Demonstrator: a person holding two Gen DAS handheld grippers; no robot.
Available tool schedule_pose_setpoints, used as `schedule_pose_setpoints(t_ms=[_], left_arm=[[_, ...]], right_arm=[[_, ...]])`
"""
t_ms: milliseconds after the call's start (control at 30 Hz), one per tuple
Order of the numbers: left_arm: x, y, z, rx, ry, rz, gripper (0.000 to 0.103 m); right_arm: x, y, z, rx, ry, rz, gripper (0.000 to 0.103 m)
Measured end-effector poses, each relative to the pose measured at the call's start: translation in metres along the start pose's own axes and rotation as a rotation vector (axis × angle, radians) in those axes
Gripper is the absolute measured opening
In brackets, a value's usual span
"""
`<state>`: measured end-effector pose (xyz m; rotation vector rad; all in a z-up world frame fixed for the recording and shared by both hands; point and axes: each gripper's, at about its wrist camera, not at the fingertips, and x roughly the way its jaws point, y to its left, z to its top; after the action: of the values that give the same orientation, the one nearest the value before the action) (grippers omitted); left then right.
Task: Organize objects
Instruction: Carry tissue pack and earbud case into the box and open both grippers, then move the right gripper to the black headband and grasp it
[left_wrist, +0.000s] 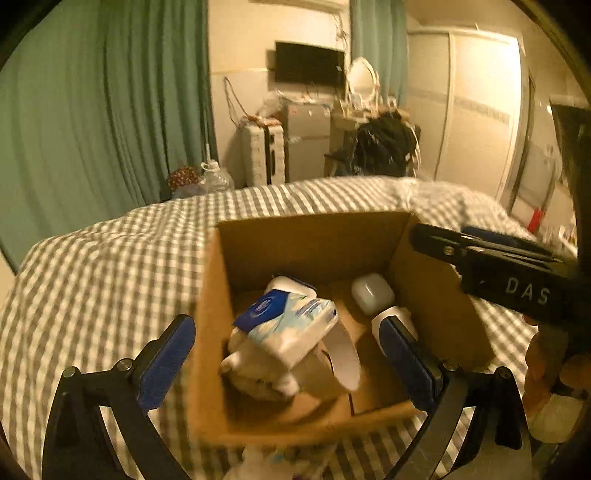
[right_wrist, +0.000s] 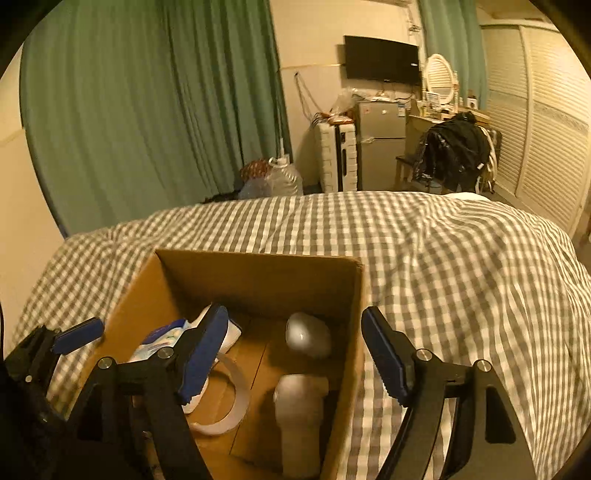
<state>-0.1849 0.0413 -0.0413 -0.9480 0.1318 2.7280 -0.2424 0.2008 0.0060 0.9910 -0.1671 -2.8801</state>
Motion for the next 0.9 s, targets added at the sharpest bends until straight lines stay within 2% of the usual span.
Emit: schedule_pose_setpoints(t_ms=[100, 200, 400, 733, 900], left_arm=[[-0.032, 0.010, -0.012, -0.030, -0.030, 0.028, 0.102], [-0.055, 0.021, -0.022, -0.063, -0.036, 0.068, 0.102], [-0.091, 0.038, -0.066, -0.144, -0.031, 0.136, 0.102], [-0.087, 0.025, -0.122, -0.127, 0.099, 0.121, 0.102], [-0.068, 0.030, -0.131, -0.137, 0.174, 0.206, 0.102]], right_arm=[[-0.025, -0.004, -0.004, 0.032, -0.027, 0.005, 0.077], [-0.051, -0.004, -0.014, 0.013, -0.046, -0.012, 0.077], [-0.088, 0.003, -0.060, -0.051, -0.010, -0.030, 0.077], [-0.095, 0.022, -0.121, -0.114, 0.114, 0.047, 0.077], [-0.080, 0.046, -0.138, -0.187, 0.184, 0.062, 0.077]])
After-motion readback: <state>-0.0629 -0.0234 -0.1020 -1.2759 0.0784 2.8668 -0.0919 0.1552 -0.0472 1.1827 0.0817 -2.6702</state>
